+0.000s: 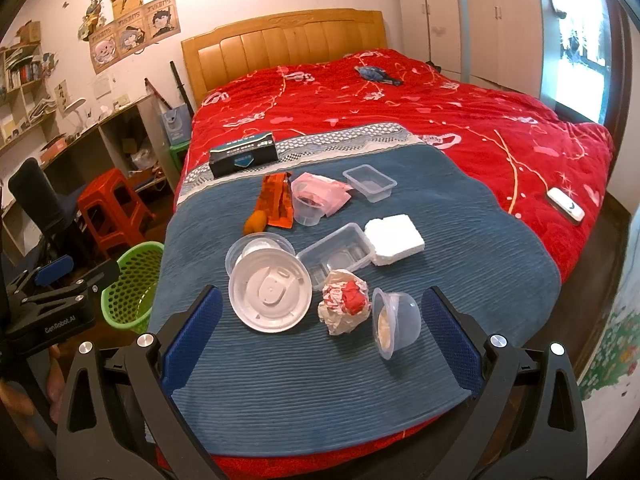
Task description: Collect trash
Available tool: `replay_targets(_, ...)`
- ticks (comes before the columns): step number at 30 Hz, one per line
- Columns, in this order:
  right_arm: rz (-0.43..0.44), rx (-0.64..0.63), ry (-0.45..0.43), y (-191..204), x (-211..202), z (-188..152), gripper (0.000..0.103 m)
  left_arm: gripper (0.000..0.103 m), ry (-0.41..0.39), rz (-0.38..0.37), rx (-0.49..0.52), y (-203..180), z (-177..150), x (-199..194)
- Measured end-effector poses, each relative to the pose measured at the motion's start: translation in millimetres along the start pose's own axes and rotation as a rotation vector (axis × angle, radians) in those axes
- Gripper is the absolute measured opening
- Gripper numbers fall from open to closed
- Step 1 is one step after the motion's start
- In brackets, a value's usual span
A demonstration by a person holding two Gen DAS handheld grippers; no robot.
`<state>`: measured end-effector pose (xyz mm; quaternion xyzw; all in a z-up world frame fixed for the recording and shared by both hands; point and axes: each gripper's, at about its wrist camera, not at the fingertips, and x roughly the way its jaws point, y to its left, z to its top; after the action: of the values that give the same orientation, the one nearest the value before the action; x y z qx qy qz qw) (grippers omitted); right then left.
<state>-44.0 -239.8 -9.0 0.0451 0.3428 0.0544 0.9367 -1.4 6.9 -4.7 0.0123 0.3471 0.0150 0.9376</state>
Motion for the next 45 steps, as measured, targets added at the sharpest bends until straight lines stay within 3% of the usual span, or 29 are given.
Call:
replay_targets(12, -0.018, -0.004, 0.032, -14.4, 11.0, -0.2, 0.098, 0.097, 0.043, -0.021, -0.004, -2.6, 2.3, 17.3)
replay_targets(26, 0.002, -0.005, 0.137, -46.4, 42.8, -14.8, 0.098, 0.097, 0.077, -0.051, 0.05, -23.1, 12.3, 44.1)
replay_targets(32, 0.041, 0.038, 0.204, -67.5, 61.4, -24.0, 0.098, 0.097, 0.103, -0.098, 0.055, -31.3, 15.7, 59.4)
replay_targets(42, 0.048, 0.027, 0.242, -78.2, 83.7, -32.5, 0.083, 0.095, 0.143, -0.172, 0.128, -59.7, 8.2, 88.6)
replay_targets(45, 0.035, 0.014, 0.241, -77.0, 87.9, -34.3, 0.076, 0.083, 0.163, -0.199, 0.159, -70.9, 6.8, 99.4)
